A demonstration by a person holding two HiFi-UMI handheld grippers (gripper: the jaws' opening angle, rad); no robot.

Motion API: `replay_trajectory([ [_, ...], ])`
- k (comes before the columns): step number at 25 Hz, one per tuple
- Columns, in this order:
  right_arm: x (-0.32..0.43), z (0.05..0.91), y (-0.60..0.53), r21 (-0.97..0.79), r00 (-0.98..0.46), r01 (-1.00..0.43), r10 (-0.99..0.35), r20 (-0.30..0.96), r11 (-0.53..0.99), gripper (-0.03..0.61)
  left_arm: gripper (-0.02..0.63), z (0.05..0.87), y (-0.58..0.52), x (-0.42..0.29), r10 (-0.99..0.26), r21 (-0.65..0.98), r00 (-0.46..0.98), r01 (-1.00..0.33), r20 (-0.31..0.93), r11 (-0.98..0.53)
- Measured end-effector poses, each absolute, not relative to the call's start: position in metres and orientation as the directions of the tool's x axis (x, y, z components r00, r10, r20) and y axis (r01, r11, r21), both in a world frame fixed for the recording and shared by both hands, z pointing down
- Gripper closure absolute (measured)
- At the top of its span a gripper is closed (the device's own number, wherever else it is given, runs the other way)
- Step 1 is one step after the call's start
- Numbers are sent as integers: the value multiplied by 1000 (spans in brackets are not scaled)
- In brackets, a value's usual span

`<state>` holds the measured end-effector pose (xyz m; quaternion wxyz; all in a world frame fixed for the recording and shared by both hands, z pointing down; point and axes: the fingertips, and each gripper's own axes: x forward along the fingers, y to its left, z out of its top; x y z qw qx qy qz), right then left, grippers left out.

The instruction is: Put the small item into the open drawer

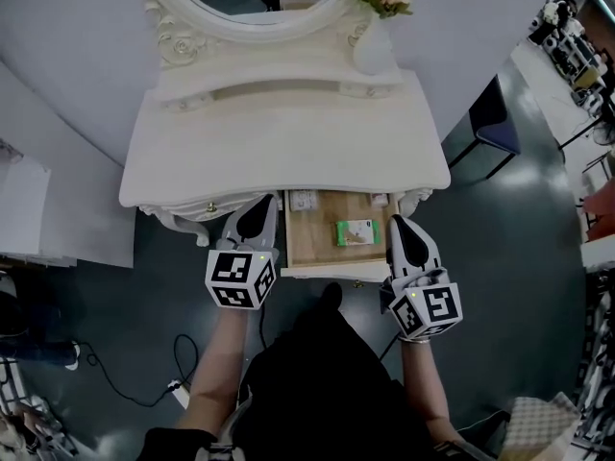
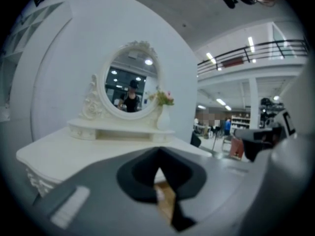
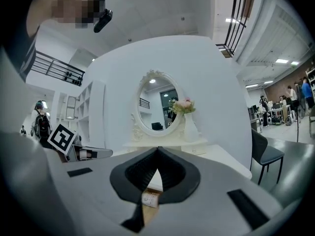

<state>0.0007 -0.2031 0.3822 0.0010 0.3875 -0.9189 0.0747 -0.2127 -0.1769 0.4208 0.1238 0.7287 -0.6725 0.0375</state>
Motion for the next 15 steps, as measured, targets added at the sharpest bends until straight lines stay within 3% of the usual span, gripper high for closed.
replay_trajectory([
  [15,-20,379,-185,-121,-727,-685,-684,55,718,581,606,421,-137,-236,-975,143,29,-990,219,3],
])
